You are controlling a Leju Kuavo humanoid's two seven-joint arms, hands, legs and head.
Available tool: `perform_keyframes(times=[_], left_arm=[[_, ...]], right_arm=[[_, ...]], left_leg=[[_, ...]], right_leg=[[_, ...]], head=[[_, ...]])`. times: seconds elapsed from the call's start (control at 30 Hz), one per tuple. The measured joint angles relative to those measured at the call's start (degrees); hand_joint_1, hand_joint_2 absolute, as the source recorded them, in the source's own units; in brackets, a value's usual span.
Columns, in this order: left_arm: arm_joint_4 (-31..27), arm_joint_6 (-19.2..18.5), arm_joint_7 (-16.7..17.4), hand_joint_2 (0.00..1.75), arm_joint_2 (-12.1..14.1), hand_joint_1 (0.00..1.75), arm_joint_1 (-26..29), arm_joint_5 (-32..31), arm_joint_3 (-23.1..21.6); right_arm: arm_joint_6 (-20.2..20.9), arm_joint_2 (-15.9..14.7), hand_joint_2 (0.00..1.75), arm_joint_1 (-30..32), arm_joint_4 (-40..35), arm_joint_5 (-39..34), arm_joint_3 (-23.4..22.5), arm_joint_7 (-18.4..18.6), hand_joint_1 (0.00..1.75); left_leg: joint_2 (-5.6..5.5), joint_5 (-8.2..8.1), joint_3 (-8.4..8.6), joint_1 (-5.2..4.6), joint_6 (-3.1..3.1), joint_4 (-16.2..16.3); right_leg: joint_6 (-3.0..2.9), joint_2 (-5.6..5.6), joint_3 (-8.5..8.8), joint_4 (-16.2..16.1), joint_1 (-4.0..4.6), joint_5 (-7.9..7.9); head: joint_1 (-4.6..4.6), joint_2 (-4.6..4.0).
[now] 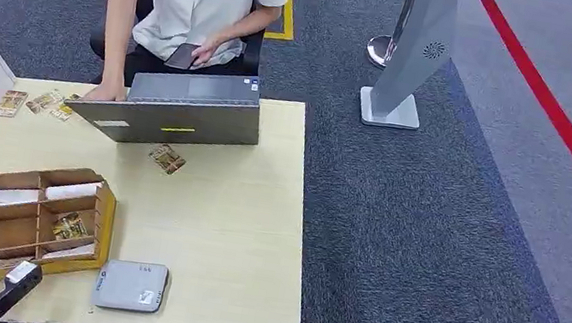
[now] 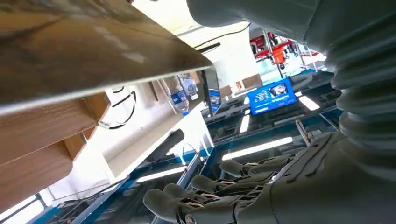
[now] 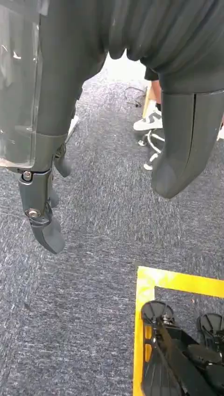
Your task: Pass the card to the sensor for recognition and then transmit it.
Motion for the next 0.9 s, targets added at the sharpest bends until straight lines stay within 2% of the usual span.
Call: perform_keyframes(times=[0.63, 0.9], left_arm=[[0.5, -0.1, -0.2, 1.75, -0.4, 0.00, -0.9, 0.0, -0.7], [1.4, 0.0, -1.2, 1.75, -1.6, 0.00, -0.9, 0.0, -0.7]], right_arm=[[0.0, 0.0, 1.75, -0.1, 0.4, -0.4, 0.0, 0.1, 0.00], [0.1, 0.0, 1.75, -0.1, 0.3, -0.4, 0.1, 0.4, 0.00]], left_leg=[[0.01, 0.00, 0.00, 0.00, 0.00, 0.0], [0.01, 0.00, -0.01, 0.00, 0.00, 0.0]], right_leg=[[0.00, 0.00, 0.00, 0.0, 0.00, 0.00], [0.00, -0.01, 0.01, 0.0, 0.00, 0.00]], head=[[0.00, 0.00], [0.00, 0.00]])
